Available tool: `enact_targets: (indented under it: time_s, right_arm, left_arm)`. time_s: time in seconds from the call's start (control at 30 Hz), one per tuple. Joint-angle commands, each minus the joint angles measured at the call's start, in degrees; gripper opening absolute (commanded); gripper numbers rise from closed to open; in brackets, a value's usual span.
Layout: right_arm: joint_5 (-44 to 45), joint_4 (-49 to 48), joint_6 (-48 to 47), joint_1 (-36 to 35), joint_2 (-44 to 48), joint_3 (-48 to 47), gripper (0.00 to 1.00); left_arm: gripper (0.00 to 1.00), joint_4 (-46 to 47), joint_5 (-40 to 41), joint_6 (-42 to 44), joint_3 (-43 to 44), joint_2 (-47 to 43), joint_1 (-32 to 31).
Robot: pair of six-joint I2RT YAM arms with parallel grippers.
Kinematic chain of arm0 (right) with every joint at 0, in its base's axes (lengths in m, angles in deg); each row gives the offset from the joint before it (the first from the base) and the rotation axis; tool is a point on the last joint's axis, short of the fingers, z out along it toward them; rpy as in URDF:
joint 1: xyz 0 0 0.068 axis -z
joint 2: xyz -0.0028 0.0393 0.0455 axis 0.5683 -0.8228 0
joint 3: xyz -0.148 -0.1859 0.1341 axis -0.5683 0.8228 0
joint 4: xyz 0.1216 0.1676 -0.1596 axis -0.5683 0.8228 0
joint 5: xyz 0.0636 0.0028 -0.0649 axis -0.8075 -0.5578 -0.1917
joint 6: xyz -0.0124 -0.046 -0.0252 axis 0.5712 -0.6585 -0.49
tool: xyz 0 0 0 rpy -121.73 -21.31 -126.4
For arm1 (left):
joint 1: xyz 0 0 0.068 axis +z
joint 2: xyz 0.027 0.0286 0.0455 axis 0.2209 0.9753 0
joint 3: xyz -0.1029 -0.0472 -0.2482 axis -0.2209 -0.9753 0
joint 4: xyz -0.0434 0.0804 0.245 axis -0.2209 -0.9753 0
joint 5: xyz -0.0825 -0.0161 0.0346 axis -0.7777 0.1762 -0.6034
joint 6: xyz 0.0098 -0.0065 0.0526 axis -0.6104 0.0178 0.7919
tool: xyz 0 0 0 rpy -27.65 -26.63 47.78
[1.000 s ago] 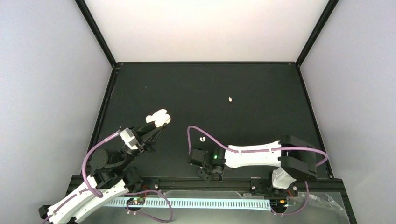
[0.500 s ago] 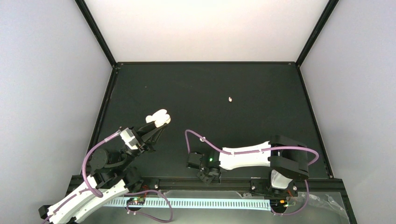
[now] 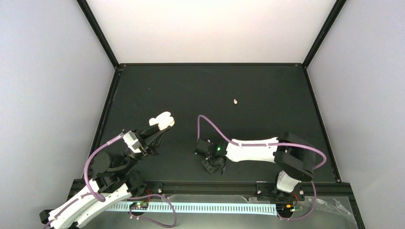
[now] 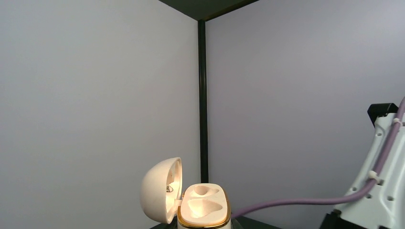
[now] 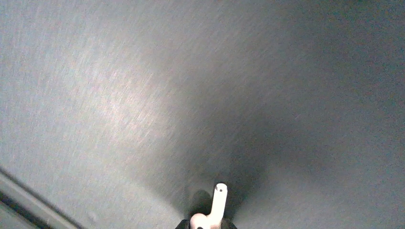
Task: Insert the wireless bluetooth earbuds into the charging case
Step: Place the earbud at the center of the board, then adjust the earbud at the center of the board.
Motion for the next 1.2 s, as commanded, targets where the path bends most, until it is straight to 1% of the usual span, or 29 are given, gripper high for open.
enact_targets:
  time_s: [0.0, 0.1, 0.2, 0.37, 0.47, 0.57, 0.67, 0.73, 0.8, 0.9, 1.0, 1.17]
  right_arm:
    - [-0.53, -5.49, 1.06, 5.26, 0.06, -1.2, 0.15]
    - [-3.31, -10.34, 4.23, 10.0, 0.26, -0.96, 0.14]
    - [-5.38, -16.0, 10.02, 14.3, 1.33, 0.55, 0.14]
    - [-6.18, -24.31, 20.09, 23.15, 6.52, 6.15, 0.15]
    - [-5.66, -26.3, 23.65, 27.3, 7.05, 6.92, 0.15]
    - [-4.74, -26.96, 24.9, 29.5, 6.56, 5.73, 0.15]
    - [-1.95, -25.96, 23.15, 30.97, 7.28, 3.81, 0.17]
    - [2.08, -24.08, 19.51, 32.77, 8.13, 2.0, 0.19]
    - [5.85, -22.02, 15.55, 35.66, 8.19, 0.07, 0.22]
    - [9.38, -21.88, 10.36, 40.57, 6.45, -2.44, 0.25]
    - [10.81, -21.63, 6.39, 43.7, 1.39, -7.35, 0.28]
    - [11.8, -16.24, 1.4, 47.21, -11.09, -21.81, 0.34]
  left_arm:
    - [0.02, -0.57, 0.52, 0.58, 0.93, 0.71, -0.35]
    - [0.02, -0.53, 0.69, 0.59, 0.97, 1.02, -0.35]
    - [0.02, -0.54, 0.94, 0.67, 1.01, 1.24, -0.35]
    - [0.02, -0.51, 1.05, 0.57, 0.93, 1.25, -0.35]
    - [0.02, -0.15, 1.1, 0.42, 0.93, 1.34, -0.35]
    - [0.02, -0.25, 1.03, 0.5, 1.1, 1.11, -0.35]
    - [0.02, -0.63, 1.17, 0.5, 1.04, 0.31, -0.35]
    - [0.02, -0.62, 1.22, 0.39, 0.94, -0.08, -0.35]
    - [0.02, -0.43, 1.0, 0.07, 0.93, -0.11, -0.36]
    - [0.02, -0.14, 0.42, -0.27, 0.93, 0.46, -0.35]
    - [0.01, -0.33, -0.21, -0.53, 1.16, 1.13, -0.37]
    - [0.01, -0.51, -0.52, -0.72, 1.1, 1.42, -0.35]
